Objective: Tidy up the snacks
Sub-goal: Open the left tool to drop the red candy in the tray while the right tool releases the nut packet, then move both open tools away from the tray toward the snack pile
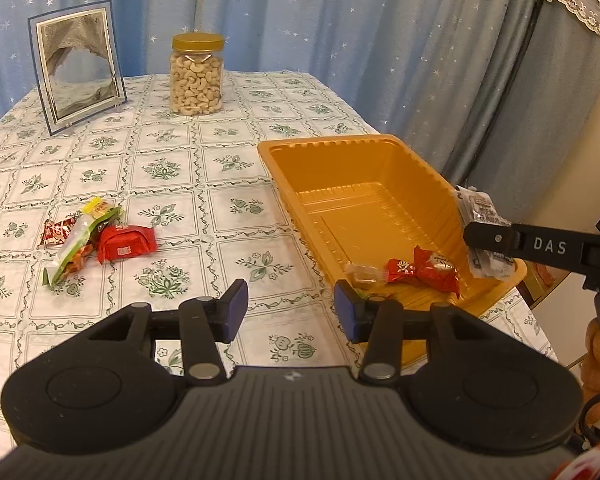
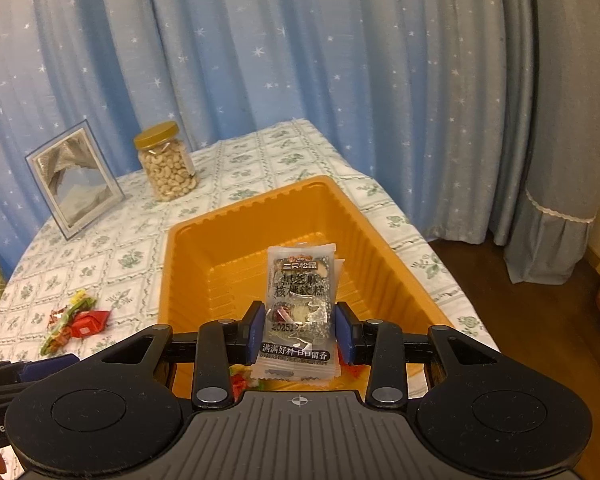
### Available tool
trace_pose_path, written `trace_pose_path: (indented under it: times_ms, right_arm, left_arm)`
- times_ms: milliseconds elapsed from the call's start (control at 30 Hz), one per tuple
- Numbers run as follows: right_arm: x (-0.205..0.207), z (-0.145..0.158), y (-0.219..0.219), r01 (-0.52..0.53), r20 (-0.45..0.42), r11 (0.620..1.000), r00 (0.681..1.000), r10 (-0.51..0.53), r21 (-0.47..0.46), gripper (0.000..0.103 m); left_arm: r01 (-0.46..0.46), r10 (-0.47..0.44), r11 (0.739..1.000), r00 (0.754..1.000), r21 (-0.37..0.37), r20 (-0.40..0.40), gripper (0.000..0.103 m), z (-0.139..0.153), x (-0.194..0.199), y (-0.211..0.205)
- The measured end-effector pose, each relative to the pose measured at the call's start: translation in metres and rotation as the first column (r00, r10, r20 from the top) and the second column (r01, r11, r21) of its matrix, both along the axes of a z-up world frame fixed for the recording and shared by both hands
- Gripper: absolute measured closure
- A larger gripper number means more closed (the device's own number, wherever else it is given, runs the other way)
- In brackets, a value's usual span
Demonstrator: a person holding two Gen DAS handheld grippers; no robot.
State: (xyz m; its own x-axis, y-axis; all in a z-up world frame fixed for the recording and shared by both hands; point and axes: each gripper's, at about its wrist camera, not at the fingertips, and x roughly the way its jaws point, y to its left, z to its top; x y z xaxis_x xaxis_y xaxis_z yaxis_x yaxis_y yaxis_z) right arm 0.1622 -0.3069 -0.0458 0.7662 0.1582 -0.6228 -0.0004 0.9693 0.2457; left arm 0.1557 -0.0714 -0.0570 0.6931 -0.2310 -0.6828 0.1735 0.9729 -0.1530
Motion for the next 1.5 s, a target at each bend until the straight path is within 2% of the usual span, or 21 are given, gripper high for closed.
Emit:
trace_pose_path:
  times_ms: [167, 200, 267, 300, 600, 833, 1133, 1500]
  right_arm:
    - [0.005, -0.001, 0.002, 0.003, 0.016, 0.999, 1.000, -0.003, 0.037, 0.065]
    - [0.005, -0.002, 0.000, 0.005, 0.021, 0.999, 1.000, -0.006, 0.051, 0.061]
    - [0.006, -0.005, -0.004, 0.019, 0.015, 0.996, 1.000, -0.021, 0.082, 0.025]
    - [0.005, -0.005, -0.006, 0.024, 0.016, 0.995, 1.000, -0.026, 0.095, 0.024]
    - [-0.030, -0.004, -0.013, 0.060, -0.013, 0.996, 0.998, -0.060, 0.072, 0.024]
    - [-0.060, 0.001, -0.003, 0.057, -0.033, 0.997, 0.998, -0.055, 0.052, 0.024]
    - [-0.087, 0.013, 0.024, 0.002, -0.043, 1.000, 0.999, -0.002, 0.011, 0.024]
    - [-0.102, 0.021, 0.050, -0.059, -0.033, 0.998, 0.998, 0.059, -0.006, 0.024]
  left_arm:
    - [-0.008, 0.008, 1.000, 1.000, 0.000, 0.002, 0.058, 0.001, -0.001, 0.005]
    - [-0.009, 0.009, 1.000, 1.000, 0.006, 0.003, 0.058, 0.001, -0.002, 0.006]
    - [-0.013, 0.013, 1.000, 1.000, 0.013, 0.003, 0.058, 0.000, -0.004, 0.008]
    - [-0.016, 0.016, 1.000, 1.000, 0.012, 0.001, 0.058, 0.000, -0.006, 0.010]
    - [-0.031, 0.031, 0.999, 1.000, 0.012, 0.001, 0.050, 0.002, -0.024, 0.022]
    - [-0.041, 0.041, 0.999, 0.999, 0.005, 0.015, 0.040, 0.015, -0.045, 0.030]
    - [-0.064, 0.064, 0.998, 0.997, -0.011, 0.039, 0.030, 0.030, -0.072, 0.045]
    - [-0.083, 0.083, 0.997, 0.995, -0.009, 0.063, 0.025, 0.041, -0.092, 0.058]
